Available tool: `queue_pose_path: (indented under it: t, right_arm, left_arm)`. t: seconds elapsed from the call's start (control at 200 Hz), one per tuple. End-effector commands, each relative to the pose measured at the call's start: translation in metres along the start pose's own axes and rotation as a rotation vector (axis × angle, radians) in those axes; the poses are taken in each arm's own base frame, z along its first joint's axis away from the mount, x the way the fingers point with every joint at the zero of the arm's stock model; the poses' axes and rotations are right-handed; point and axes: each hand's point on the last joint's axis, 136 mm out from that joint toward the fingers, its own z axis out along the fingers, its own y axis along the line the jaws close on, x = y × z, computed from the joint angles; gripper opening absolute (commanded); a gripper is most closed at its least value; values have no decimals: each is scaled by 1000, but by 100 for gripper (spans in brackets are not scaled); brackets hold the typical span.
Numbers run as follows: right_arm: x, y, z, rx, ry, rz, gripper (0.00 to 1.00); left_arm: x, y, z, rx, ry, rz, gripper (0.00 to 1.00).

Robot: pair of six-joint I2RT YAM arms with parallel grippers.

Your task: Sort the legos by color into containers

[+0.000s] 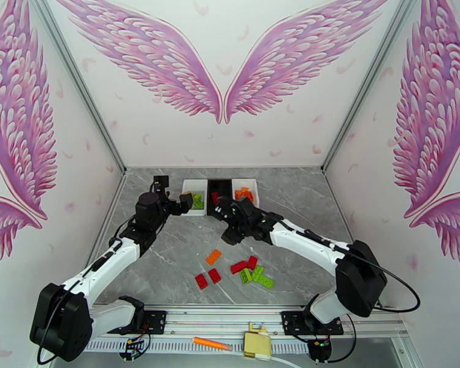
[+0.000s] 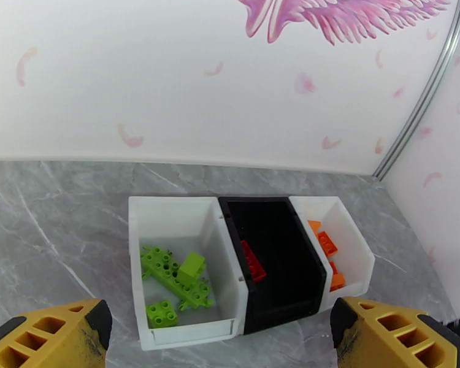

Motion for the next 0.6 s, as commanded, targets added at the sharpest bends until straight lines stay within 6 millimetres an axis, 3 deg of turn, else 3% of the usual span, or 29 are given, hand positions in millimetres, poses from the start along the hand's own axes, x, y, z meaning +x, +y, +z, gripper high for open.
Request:
queue_pose_path:
  t: [0.0, 0.105, 0.19, 0.445, 0.595]
  right_arm:
    - [-44, -41, -8, 113, -234, 206, 54]
    - [-55, -70, -2, 178, -283, 306, 52]
    - [-62, -87, 14, 204, -282, 347, 52]
    - [-85, -118, 73, 197, -248, 381, 53]
    - [-87, -133, 105, 222, -213, 394, 53]
  left_arm:
    - [11, -18, -8, 53, 24, 39, 99]
    - [24, -29, -13, 68, 50, 86, 99]
    - [34, -35, -19, 82, 75, 104, 99]
    - [56, -44, -31, 98, 127, 133, 99]
    - [62, -44, -31, 94, 136, 134, 99]
